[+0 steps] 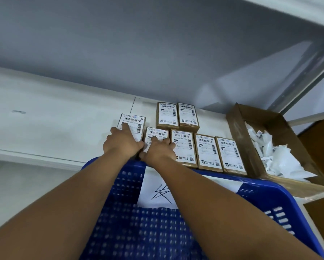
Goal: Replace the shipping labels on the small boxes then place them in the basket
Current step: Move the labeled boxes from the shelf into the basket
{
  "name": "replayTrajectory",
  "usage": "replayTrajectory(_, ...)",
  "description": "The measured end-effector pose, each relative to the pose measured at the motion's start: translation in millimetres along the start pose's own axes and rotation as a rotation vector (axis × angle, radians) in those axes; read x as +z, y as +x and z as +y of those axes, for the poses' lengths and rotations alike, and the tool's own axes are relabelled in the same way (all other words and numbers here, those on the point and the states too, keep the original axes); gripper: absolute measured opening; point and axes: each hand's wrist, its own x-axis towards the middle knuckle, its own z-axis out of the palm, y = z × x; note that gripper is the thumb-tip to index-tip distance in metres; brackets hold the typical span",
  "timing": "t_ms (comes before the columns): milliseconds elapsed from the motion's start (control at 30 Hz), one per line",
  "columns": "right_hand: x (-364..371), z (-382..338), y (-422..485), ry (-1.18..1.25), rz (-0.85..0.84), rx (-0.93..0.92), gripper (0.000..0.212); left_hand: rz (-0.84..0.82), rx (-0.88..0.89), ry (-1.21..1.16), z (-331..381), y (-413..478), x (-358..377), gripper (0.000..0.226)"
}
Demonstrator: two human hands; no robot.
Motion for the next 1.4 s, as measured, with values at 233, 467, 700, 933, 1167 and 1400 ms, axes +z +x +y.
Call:
replayTrajectory(233,1.7,-11.3,1.8,-0.004,-0.051,0.071,0.086,0.071,0.008,-0.065,-8.0,0.3,5.9,0.078)
replayTrajectory(467,-3.4,-12.9,-6.2,0.194,0.24,-0.016,0.081,0.367,0.099,-0.312,-14.3,-10.4,0.4,0.08)
replayTrajectory(700,-25.1,1.6,-39.5,0.421,0.368,-0.118,0.084,0.503,0.113,-0.365,-7.4,-48.1,-23.4,0.08)
replayTrajectory(933,-26.2,31.1,-98.3,0.496,0.459,-0.146,0.082,0.468,0.102,-0.394,1.2,-110.4,-25.0,0.08)
replayTrajectory(1167,0.7,73.6,-156.6,0.512,0.416,-0.127,0.081,0.342,0.046,-0.414,-4.4,-179.0,10.9,0.079)
replayTrajectory(1400,62.4,112.0,-202.7,0.335,0.27,-0.101,0.078,0.028,-0.073,-0.325,-31.3,-224.1,59.4,0.077)
